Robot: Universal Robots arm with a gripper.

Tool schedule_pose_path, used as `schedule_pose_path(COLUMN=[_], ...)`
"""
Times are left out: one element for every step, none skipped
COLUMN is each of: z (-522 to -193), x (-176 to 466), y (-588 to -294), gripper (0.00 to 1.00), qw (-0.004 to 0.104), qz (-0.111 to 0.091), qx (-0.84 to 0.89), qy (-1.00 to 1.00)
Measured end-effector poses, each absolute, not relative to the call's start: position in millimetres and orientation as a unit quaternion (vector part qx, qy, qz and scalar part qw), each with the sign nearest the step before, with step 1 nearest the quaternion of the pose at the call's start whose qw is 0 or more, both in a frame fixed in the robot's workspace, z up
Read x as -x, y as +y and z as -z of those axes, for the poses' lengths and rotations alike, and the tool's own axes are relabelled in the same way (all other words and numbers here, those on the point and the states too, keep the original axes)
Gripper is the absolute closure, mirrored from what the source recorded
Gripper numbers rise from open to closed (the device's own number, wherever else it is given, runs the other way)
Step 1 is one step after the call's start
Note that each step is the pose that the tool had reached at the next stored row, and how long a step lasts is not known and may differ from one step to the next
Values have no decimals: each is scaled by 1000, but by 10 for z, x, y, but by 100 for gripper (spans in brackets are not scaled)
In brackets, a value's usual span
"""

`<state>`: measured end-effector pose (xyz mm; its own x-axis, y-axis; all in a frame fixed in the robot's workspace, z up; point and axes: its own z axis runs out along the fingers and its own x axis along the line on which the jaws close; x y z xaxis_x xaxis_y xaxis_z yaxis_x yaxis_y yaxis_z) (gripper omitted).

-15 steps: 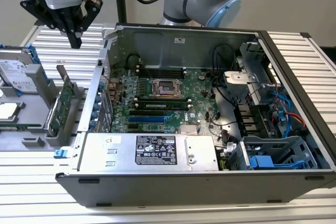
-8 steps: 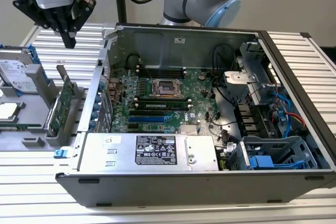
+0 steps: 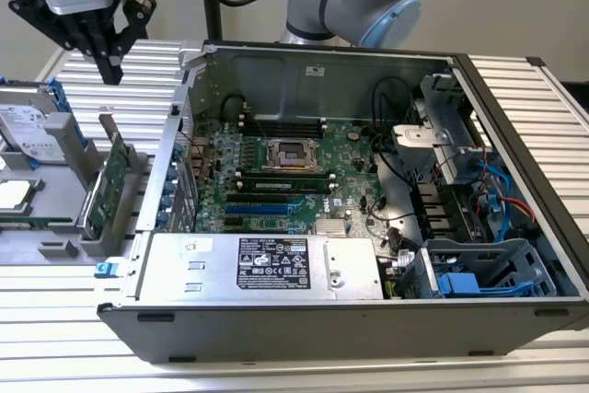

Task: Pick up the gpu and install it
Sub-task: 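Reach for the gpu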

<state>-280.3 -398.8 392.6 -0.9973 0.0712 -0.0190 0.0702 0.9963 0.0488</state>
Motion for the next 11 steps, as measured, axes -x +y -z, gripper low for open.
schedule_pose_path(z=[-3926, -3926, -3926, -3926, -3926, -3926, -3926, -3926, -3926, -3926, -3926], x=[2818, 2831, 2845, 2859, 2873, 2887, 2900, 2914, 2928, 2943, 2957], y=[-3988, -3988, -3988, -3988, -3988, -3988, -3988, -3988, -3988, -3988, -3988], gripper=[100, 100, 100, 100, 100, 100, 100, 100, 100, 100, 100], qw=[10, 10, 10, 10, 10, 10, 10, 10, 10, 10, 10], qz=[-24, -24, -24, -24, -24, -24, -24, -24, -24, -24, -24], qx=[-35, -35, -35, -35, -35, -35, -35, -35, -35, -35, -35], qy=[999, 999, 999, 999, 999, 999, 999, 999, 999, 999, 999])
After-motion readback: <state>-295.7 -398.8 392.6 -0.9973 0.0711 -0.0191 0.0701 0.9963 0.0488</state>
